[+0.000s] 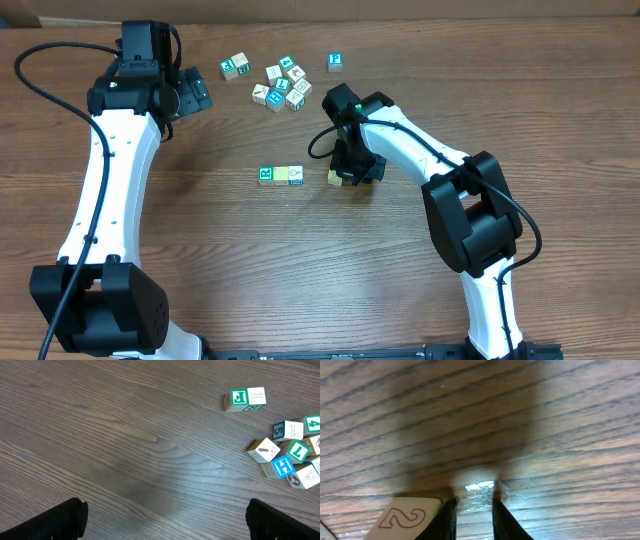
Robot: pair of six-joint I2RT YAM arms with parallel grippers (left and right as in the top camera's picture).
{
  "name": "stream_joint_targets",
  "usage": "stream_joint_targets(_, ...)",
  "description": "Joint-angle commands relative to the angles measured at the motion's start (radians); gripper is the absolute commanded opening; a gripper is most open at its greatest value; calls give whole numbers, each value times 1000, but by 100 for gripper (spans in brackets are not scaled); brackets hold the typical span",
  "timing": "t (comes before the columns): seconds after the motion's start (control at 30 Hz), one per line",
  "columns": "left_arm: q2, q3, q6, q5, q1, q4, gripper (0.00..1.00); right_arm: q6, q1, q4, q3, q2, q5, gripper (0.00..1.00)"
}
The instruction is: Form a horizontal line
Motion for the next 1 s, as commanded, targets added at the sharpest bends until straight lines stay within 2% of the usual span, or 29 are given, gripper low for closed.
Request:
stream_joint_targets(0.0,3,2,4,-17,-3,2,100,-35,0,21,-15,-12,-74,20)
stream_joint_targets(0.13,3,2,4,-17,-3,2,100,-38,1,50,-15,-12,-132,20)
stream_joint_targets(0.73,3,2,4,-17,-3,2,100,-84,7,90,-15,-12,-133,20)
stream_joint_targets(0.97,3,2,4,-17,-3,2,99,-151,7,91,-15,-12,-24,25)
